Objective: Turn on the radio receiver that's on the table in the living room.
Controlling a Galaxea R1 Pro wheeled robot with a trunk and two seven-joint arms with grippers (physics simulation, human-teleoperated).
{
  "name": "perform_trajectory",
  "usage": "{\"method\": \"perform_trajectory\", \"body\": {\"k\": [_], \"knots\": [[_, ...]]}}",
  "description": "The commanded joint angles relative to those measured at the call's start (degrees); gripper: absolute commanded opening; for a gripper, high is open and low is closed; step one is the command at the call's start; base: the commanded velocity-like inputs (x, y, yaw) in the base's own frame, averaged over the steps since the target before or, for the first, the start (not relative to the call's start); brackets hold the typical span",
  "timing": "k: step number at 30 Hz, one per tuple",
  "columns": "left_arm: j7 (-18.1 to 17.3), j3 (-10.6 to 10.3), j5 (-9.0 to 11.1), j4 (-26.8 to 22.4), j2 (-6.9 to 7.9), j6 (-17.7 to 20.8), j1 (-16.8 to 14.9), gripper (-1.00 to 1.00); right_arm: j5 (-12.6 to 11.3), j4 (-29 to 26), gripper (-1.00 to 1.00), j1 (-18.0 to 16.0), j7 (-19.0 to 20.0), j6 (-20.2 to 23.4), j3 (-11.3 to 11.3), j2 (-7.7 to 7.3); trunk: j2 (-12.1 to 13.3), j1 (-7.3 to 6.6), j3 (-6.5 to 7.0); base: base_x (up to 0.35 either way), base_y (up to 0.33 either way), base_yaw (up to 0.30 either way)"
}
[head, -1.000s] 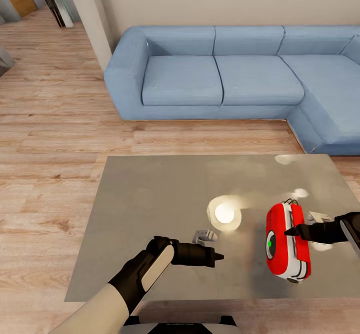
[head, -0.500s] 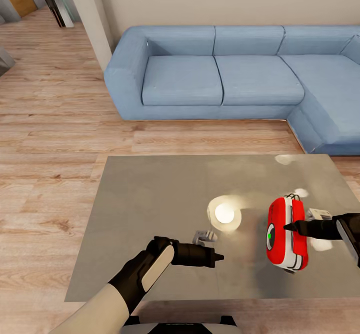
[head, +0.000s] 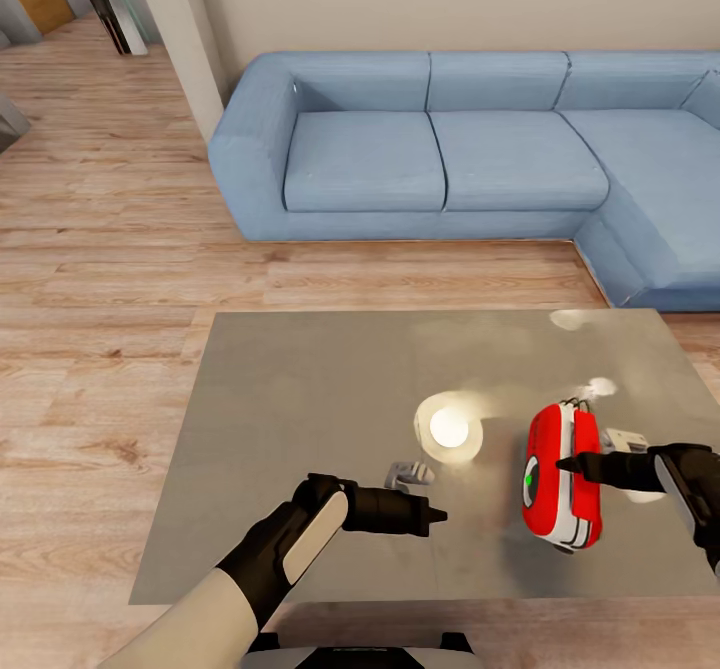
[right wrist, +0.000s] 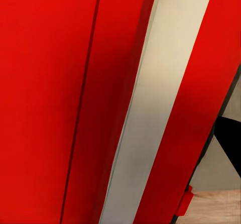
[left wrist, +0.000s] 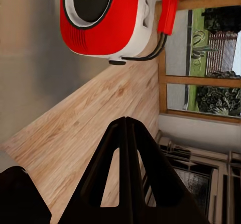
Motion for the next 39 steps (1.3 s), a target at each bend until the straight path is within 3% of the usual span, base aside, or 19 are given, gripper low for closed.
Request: {"method": "perform_trajectory", "body": {"k": [1,7,15,39], "knots": [[0.00,0.00,0.00,0.00,0.00,0.00,0.00,-1.00,0.00,0.15,-1.00,-0.02,-0.06,-0.16,-0.02,0.18,0.00,0.00,0.00,0.000,0.000,0.000],[0.00,0.01,0.00,-0.03,0.07,-0.05,0.00,-1.00,0.01,0.85,-1.00,-0.02,-0.09,-0.98,-0.05,0.50,0.00,0.00,0.00,0.000,0.000,0.000],[0.00,0.04,0.00,0.01,0.09,-0.08,0.00,-1.00,-0.15,4.41,-1.00,-0.02,-0.10,-5.59,-0.05,0.57,0.00,0.00,0.00,0.000,0.000,0.000],[0.00,0.04,0.00,0.01,0.09,-0.08,0.00,-1.00,-0.27,7.44,-1.00,-0.02,-0.10,-10.08,-0.11,1.61,0.00,0.00,0.00,0.000,0.000,0.000]]}}
